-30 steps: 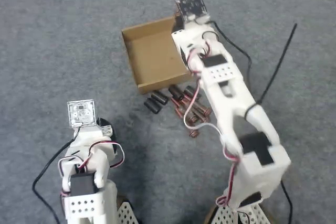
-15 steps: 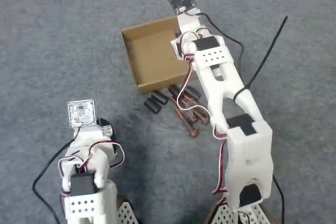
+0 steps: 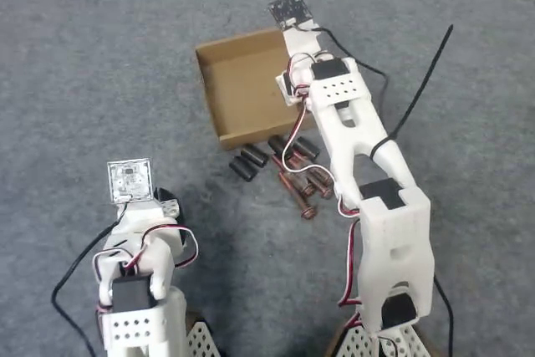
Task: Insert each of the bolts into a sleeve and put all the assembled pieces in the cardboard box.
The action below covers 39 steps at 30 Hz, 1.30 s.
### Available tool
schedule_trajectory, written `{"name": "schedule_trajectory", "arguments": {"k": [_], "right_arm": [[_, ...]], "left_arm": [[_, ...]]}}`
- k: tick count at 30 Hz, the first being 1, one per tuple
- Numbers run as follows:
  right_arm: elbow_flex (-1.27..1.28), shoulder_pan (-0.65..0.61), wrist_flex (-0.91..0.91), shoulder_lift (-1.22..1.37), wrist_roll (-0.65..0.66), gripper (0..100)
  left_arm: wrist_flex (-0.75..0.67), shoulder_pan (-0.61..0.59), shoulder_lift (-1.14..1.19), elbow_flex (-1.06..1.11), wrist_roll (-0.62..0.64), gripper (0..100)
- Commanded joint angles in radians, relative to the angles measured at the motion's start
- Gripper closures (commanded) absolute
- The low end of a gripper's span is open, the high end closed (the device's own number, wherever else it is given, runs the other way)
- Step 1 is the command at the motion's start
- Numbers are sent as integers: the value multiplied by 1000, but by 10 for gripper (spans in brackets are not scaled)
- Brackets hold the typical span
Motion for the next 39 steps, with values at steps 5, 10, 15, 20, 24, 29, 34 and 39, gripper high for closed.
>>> {"name": "schedule_trajectory", "arguments": {"k": [5, 10, 15, 20, 24, 29, 34, 39], "right_arm": [[-68, 13, 42, -157, 9, 992], [-68, 5, 266, -278, 15, 991], [-68, 10, 479, -349, 15, 991], [-68, 42, 631, -387, 15, 990], [-68, 74, 748, -403, 15, 991], [-57, 133, 855, -394, 15, 991], [72, 197, 855, -433, 84, 991], [206, 243, 825, -510, 110, 991]], "left_arm": [[-23, -3, -9, -18, -12, 988], [-25, -3, -9, -18, -12, 988], [-25, -3, -9, -18, -12, 988], [-25, -5, -9, -18, -12, 988], [-23, -5, -9, -18, -12, 988], [-20, -5, -9, -18, -12, 988], [-20, -5, -9, -18, -12, 988], [-20, -5, -9, -18, -12, 988]]}}
